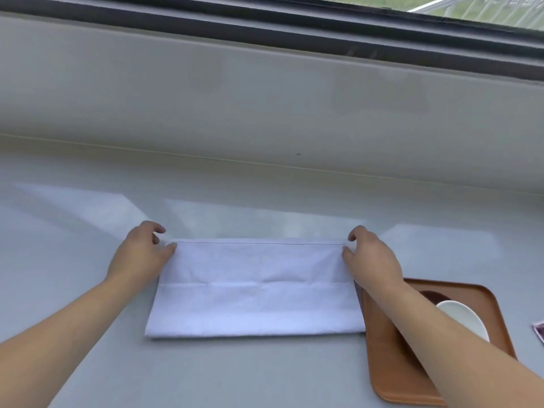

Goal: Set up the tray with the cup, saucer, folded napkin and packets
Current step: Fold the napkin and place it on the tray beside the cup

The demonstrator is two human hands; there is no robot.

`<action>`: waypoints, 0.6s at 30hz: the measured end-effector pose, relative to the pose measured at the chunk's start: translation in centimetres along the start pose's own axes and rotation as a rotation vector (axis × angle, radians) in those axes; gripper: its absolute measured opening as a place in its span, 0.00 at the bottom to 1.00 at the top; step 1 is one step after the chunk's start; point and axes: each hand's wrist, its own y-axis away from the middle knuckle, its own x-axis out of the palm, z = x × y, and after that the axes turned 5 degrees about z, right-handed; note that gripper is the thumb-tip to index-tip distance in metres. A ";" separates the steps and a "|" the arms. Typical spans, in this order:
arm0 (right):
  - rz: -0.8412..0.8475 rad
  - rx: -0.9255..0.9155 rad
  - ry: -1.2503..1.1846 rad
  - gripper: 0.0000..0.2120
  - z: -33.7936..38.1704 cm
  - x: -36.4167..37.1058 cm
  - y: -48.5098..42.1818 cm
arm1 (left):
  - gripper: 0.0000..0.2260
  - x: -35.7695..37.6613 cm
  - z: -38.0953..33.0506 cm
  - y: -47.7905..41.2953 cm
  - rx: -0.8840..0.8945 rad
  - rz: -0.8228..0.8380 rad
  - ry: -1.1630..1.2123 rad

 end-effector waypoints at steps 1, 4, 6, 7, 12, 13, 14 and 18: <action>-0.012 -0.056 0.016 0.10 0.0 -0.1 1.0 | 0.14 -0.1 0.0 0.9 0.083 0.009 -0.056; 0.082 -0.291 0.098 0.13 -0.5 0.0 5.1 | 0.16 -0.4 0.6 4.8 0.323 0.172 -0.207; 0.163 -0.418 0.192 0.16 -1.4 0.1 7.8 | 0.21 -0.5 1.8 7.0 0.427 0.297 -0.345; 0.201 -0.456 0.229 0.18 -2.0 0.2 8.9 | 0.25 -0.5 2.4 7.9 0.468 0.346 -0.398; 0.263 -0.491 0.384 0.18 -3.7 1.3 11.5 | 0.33 -0.5 4.4 9.9 0.571 0.438 -0.556; 0.245 -0.497 0.400 0.15 -3.8 1.5 11.5 | 0.30 -0.6 4.5 10.1 0.598 0.424 -0.580; 0.229 -0.500 0.407 0.12 -3.8 1.7 11.4 | 0.25 -0.7 4.5 10.2 0.621 0.400 -0.603; 0.184 -0.427 0.291 0.04 -2.9 1.4 10.6 | 0.15 -0.6 4.1 10.5 0.608 0.366 -0.585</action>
